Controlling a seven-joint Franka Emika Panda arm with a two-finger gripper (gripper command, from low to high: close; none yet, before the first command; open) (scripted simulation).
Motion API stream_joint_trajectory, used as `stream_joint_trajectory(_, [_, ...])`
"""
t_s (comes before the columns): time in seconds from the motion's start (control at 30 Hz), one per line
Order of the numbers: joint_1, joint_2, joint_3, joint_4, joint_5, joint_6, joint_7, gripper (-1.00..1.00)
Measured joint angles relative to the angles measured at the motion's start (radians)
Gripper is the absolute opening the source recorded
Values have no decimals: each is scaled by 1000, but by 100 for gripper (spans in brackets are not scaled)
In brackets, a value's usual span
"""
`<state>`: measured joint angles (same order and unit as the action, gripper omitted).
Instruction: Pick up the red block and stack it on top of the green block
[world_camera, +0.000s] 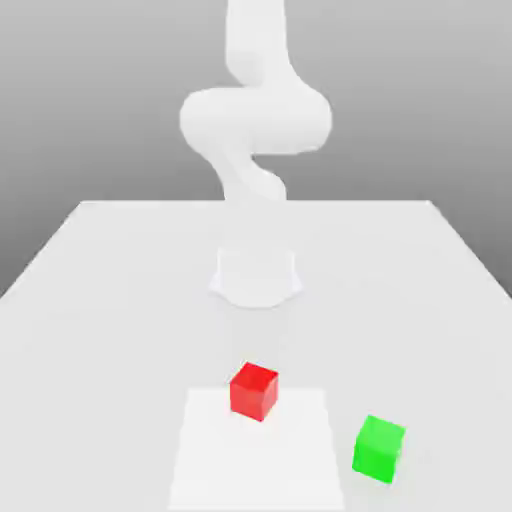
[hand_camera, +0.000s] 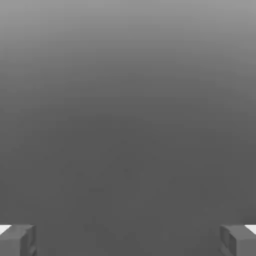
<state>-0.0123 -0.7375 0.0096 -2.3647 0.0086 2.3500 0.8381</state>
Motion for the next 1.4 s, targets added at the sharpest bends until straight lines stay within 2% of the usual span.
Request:
stream_joint_trajectory(0.43, [-70, 405, 76, -402, 35, 314, 261, 0])
stream_joint_trajectory(0.57, [-91, 591, 97, -527, 26, 452, 366, 0])
stream_joint_trajectory(0.77, [-66, 868, 45, -531, -70, 677, 465, 0])
stream_joint_trajectory(0.8, [-51, 904, 28, -526, -75, 707, 469, -100])
stream_joint_trajectory(1.03, [-47, 912, 23, -525, -82, 716, 475, -100])
stream_joint_trajectory(1.3, [-44, 660, 50, -556, 2, 494, 419, -100])
stream_joint_trajectory(1.4, [-15, 666, 83, -495, -17, 438, 475, -100])
